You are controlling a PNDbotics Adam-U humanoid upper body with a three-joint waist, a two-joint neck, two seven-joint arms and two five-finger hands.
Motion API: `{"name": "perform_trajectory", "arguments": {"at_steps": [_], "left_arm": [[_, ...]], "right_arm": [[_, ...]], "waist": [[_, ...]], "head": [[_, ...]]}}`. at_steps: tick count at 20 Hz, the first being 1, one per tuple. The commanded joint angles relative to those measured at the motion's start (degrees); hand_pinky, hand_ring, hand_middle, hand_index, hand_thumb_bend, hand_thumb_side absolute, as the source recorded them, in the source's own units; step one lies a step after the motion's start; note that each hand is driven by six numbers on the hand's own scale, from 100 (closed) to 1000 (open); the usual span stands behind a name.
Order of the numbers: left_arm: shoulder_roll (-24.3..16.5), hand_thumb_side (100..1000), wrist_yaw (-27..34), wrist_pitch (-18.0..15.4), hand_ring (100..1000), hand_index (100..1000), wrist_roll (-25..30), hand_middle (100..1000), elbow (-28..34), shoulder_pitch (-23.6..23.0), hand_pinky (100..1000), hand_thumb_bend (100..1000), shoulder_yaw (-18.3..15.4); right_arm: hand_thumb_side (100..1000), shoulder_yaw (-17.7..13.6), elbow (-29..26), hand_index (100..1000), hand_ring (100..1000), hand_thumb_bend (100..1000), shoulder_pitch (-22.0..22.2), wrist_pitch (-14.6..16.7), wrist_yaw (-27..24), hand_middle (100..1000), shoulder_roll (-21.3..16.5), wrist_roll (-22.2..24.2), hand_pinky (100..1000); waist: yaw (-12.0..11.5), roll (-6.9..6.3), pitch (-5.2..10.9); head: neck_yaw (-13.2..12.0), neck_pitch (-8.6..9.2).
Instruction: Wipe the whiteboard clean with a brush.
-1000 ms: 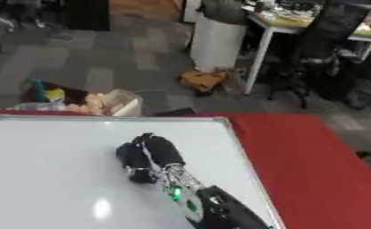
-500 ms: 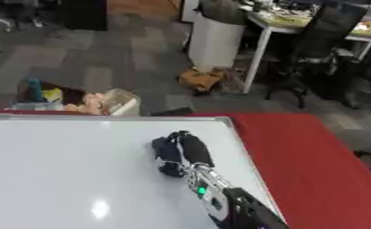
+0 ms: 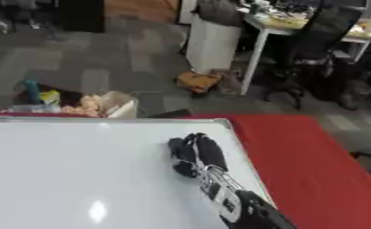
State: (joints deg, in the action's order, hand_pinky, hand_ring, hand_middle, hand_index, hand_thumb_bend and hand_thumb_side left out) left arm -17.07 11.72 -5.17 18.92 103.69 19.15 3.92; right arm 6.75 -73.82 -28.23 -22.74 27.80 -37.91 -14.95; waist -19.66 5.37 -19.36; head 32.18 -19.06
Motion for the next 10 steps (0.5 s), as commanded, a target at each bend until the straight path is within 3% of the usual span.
{"name": "perform_trajectory", "arguments": {"at_steps": [1,10], "left_arm": [[-0.8,529,0.2,0.1,527,843,-0.1,573,0.9,0.4,436,731,-0.5],[-0.5,528,0.5,0.3,526,844,0.3,574,0.8,0.5,436,730,-0.1]], "right_arm": [[358,2.0,2.3,717,676,100,0.6,0.2,-0.4,605,0.6,1.6,608],[364,5.8,1.5,719,679,100,-4.0,2.4,2.4,604,3.0,5.2,610]], "waist": [[-0.2,-0.57,0.47],[-0.7,-0.24,1.20]], "head": [[0.3,0.60],[1.2,0.42]]}}
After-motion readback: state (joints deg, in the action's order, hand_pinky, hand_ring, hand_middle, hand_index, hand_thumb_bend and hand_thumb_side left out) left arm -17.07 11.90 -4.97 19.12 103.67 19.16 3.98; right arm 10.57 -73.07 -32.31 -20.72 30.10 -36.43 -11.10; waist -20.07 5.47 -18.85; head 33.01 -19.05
